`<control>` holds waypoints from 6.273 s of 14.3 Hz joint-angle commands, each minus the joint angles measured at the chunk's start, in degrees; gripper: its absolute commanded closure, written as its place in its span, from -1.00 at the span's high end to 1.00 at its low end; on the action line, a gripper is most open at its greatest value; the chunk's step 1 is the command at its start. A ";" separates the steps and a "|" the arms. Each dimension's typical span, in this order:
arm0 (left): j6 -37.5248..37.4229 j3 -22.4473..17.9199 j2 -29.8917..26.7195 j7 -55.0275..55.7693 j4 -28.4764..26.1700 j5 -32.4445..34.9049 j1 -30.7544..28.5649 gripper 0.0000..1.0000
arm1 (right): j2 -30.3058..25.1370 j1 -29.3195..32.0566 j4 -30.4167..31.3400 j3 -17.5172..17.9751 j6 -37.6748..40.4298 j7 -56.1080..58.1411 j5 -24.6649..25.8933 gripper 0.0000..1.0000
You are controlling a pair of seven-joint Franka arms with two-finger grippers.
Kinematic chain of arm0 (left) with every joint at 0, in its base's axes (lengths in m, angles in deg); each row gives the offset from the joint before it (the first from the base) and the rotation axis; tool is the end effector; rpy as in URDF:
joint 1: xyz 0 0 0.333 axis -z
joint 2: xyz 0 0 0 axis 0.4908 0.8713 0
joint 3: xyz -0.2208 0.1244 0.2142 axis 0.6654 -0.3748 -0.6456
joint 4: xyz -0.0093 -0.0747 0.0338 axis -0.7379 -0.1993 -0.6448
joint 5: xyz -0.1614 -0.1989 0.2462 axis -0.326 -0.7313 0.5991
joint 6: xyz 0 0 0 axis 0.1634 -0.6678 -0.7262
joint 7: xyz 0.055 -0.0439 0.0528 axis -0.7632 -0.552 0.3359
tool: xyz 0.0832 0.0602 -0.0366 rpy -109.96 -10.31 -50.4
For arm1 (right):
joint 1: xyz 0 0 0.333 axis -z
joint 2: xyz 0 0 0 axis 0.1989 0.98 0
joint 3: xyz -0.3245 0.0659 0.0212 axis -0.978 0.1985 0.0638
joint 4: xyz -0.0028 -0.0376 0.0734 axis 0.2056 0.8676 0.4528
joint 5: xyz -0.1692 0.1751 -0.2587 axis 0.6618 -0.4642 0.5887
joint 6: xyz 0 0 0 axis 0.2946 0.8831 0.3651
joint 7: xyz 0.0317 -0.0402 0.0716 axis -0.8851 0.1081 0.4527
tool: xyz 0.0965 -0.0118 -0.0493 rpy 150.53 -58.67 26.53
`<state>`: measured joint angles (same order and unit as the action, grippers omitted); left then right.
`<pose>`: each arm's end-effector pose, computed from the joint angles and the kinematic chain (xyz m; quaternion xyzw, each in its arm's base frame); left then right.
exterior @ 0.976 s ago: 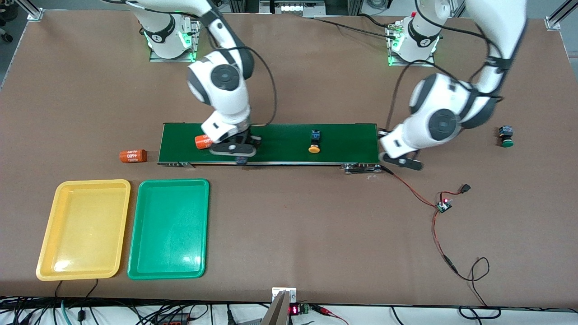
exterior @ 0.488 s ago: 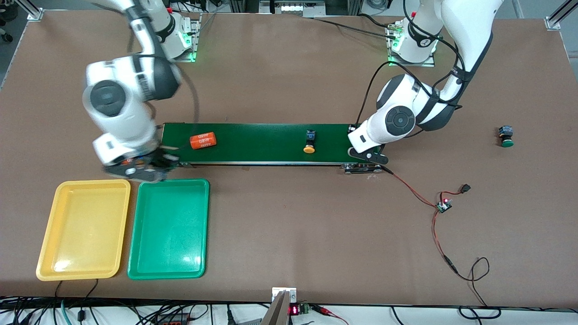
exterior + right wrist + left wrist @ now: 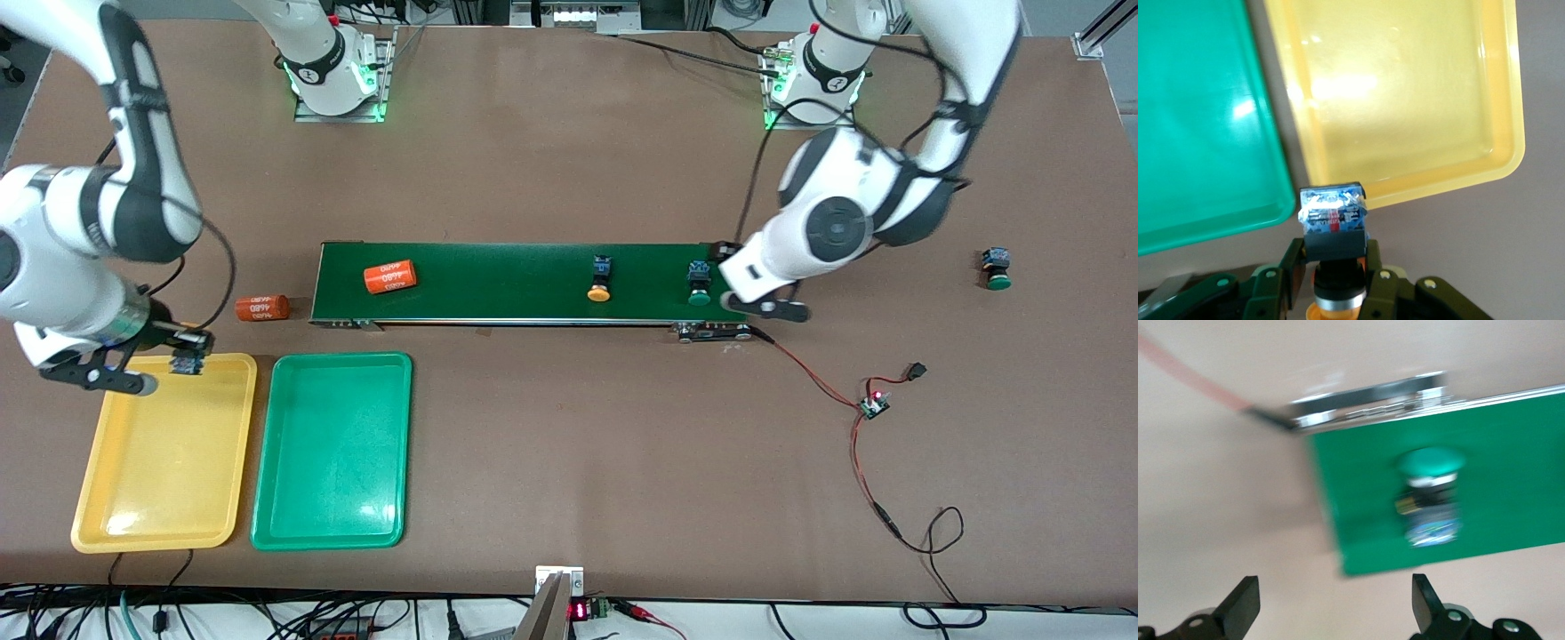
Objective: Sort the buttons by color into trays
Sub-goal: 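Carry the yellow button to the yellow tray while the left gripper places green, then lower the yellow button into the yellow tray and open the right gripper, then move the right gripper to the belt while the left gripper carries green, then grasp the yellow button with the right gripper while the left gripper releases green, then lift the yellow button with the right gripper while the left gripper withdraws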
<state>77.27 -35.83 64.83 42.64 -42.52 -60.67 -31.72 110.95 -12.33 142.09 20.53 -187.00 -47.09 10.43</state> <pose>0.5065 -0.1684 0.3597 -0.9846 0.0509 0.1672 0.0044 0.6319 -0.0562 0.3802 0.9950 -0.0845 -0.0212 0.0478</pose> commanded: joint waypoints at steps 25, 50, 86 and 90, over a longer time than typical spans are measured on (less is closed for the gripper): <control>34.79 -45.59 10.97 -50.51 -16.54 12.33 -6.73 0.82 | -0.68 1.39 -6.59 3.29 11.70 5.89 -2.86 1.00; -2.75 -4.83 4.91 -19.42 1.30 -2.87 -3.04 -0.23 | -19.78 -23.66 25.68 10.06 -9.63 -28.02 -8.93 1.00; -23.14 -21.07 -17.59 -18.52 16.68 -2.35 4.16 1.00 | -0.70 -36.14 16.63 7.43 -18.52 -38.67 -0.75 -0.13; -8.28 -22.30 -17.94 -17.64 14.49 -1.12 5.14 1.00 | -0.96 -35.97 16.63 7.08 -16.68 -37.70 -0.40 -0.53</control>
<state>65.31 -56.90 46.76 24.91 -27.56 -62.65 -27.89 110.28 -47.67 158.92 28.44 -205.13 -84.96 9.11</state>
